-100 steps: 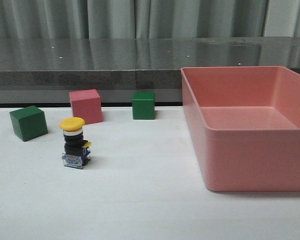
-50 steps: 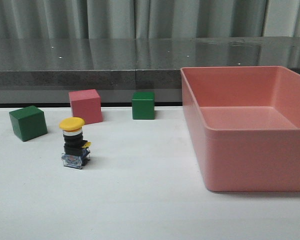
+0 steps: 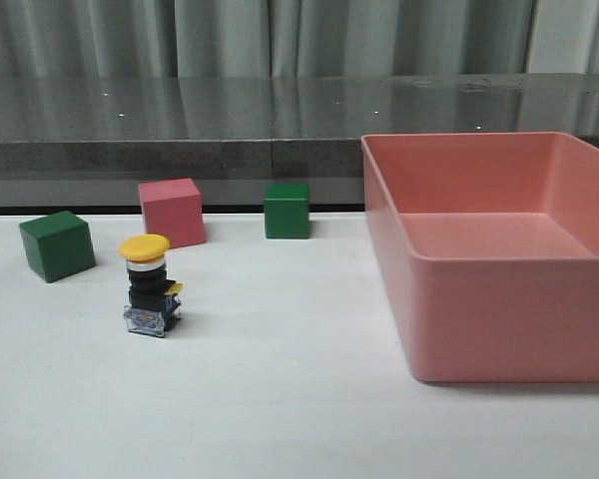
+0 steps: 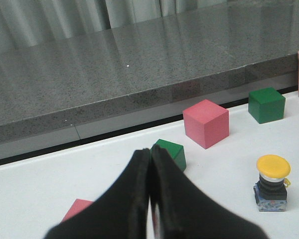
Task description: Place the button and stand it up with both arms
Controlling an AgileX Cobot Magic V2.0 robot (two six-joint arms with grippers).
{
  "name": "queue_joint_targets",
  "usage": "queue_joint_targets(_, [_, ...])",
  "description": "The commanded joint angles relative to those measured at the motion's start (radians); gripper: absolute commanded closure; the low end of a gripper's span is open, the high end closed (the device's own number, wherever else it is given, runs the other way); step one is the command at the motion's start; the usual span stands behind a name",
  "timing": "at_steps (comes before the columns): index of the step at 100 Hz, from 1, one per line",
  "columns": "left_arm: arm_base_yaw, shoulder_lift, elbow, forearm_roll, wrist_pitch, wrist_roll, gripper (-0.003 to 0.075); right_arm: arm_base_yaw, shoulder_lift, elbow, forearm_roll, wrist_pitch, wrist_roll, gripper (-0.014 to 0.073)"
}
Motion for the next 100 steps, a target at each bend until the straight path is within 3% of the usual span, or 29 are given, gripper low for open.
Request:
queue_joint_targets(1, [-0.009,-0.058,0.023,0.247,-0.076,-0.271,0.074,-0.002,0.003,-0.026,0.011,-0.074,0.002,0.0706])
queue_joint_targets(13, [-0.009,-0.163,0.126,0.4,-0.107,-0.451,0.074,-0.002,0.003,-0.026,0.011,-0.074,0.002,0.0706])
queue_joint_targets(39, [-0.001,-0.447,0.33,0.51,-0.091,-0.597,0.074,-0.002,0.003,-0.026,0.011,-0.074,0.002,0.0706])
queue_joint_targets(49, [0.04,-0.515,0.328,0.515,-0.004,-0.597,0.0739,-0.002,0.003,-0.026,0.011,-0.074,0.002,0.0706])
queue_joint_targets(70, [0.138,-0.511,0.328,0.523,-0.011,-0.597,0.0739,-0.002,0.004,-0.026,0.011,-0.071,0.002,0.0706])
queue_joint_targets(100, [0.143,-0.511,0.328,0.521,-0.011,-0.597,0.0739,-0.002,0.004,-0.026,0.011,-0.071,0.002,0.0706])
